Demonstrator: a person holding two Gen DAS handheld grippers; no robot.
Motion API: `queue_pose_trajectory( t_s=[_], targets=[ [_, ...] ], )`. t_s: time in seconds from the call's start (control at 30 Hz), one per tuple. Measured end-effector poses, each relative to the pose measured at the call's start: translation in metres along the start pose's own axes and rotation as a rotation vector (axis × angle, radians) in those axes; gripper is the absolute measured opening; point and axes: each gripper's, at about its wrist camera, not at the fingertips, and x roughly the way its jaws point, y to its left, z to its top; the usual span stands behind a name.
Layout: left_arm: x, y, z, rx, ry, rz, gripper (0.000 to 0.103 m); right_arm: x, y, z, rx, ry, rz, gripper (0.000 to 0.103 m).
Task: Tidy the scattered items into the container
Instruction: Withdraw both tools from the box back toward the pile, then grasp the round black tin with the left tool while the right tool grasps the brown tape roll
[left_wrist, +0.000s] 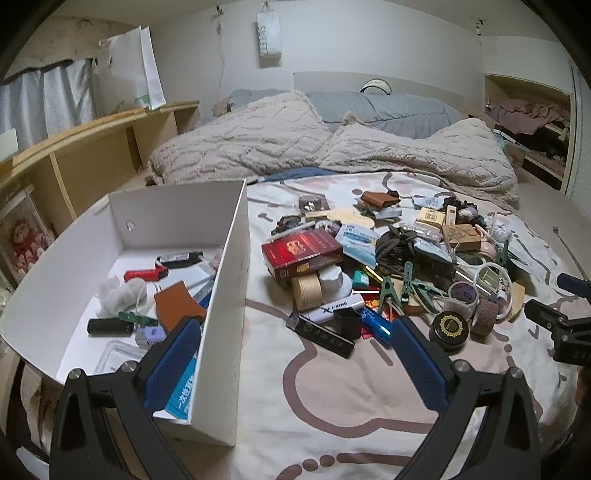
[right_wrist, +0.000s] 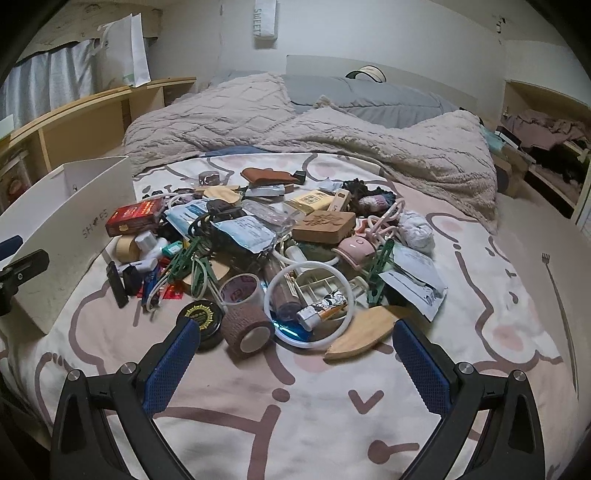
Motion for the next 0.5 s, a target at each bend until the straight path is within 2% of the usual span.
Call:
queue_pose_trajectory(
  t_s=[0.17,0.5],
  targets=[
    [-0.006,-0.007,0.002,0.015,-0.014,-0.023,0.103,0.000,0.000,0.000,0.002,-0.002,0.008,0.103],
    [0.001,-0.025,-0.006,0.039,0.015,-0.063,0.103,0.002,-0.003,-0.003,0.020,0.004,0.021,0.103]
  ],
)
